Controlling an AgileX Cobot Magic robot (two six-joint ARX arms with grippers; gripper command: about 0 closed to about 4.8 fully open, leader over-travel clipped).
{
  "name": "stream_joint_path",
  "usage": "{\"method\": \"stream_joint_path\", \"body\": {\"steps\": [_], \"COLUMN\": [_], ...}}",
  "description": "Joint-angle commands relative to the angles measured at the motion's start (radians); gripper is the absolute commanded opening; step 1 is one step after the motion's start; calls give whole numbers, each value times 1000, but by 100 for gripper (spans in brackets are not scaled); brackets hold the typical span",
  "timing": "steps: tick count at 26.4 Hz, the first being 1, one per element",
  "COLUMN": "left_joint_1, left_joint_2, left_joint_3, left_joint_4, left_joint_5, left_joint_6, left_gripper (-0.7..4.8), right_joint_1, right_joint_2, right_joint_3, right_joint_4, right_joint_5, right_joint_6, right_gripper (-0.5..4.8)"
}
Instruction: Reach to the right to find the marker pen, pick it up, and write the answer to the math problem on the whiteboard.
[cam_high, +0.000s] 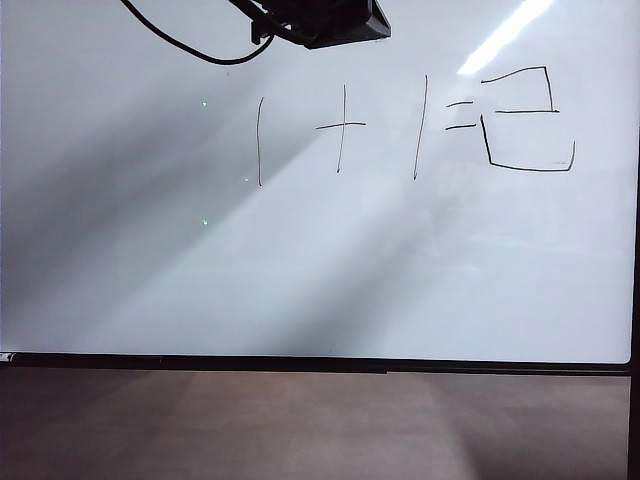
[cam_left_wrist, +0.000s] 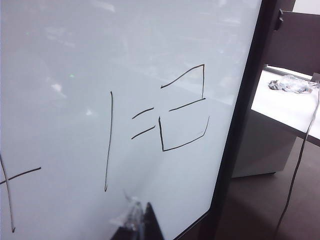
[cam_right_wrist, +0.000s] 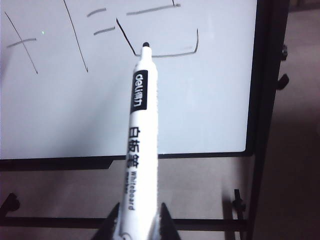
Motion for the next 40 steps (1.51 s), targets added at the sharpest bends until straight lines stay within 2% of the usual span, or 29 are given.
{"method": "stream_joint_path", "body": {"steps": [1,5,9,14,20,23,25,28,36,40], "left_joint_1": [-1,-1,-1,0,2,22,48,101,323,380], "left_joint_2": [-16,-56,-127,-232,-358,-425,-473,-546,-736,-816], "left_joint_3": [3,3,3,3,3,3,3,3,3,3], "left_joint_4": [0,-50,-157,-269,-325,-336,-346,-347,-348,-348], "left_joint_5": [1,2,2,1,2,18,19,20,8,-12], "left_joint_6": [7,8,7,7,8,7,7,7,8,7], "left_gripper": [-5,-4,-4,-4,-4,-4,-5,-5,-4,-5], "right_joint_1": [2,2,2,2,2,2,2,2,1,2], "right_joint_2": [-46,-106,-160,-226,-269,-269,-269,-269,-269,-269], "right_joint_3": [-15,-47,-82,-117,-201,-228,-237,-240,-240,-240], "right_joint_4": [26,41,40,42,72,71,56,35,33,33], "right_joint_5": [-1,1,10,46,-30,-33,-33,-33,-28,-29], "right_joint_6": [-3,0,25,98,166,228,268,266,261,259], "right_gripper": [-3,-3,-3,-3,-3,-1,-1,-1,-1,-1]}}
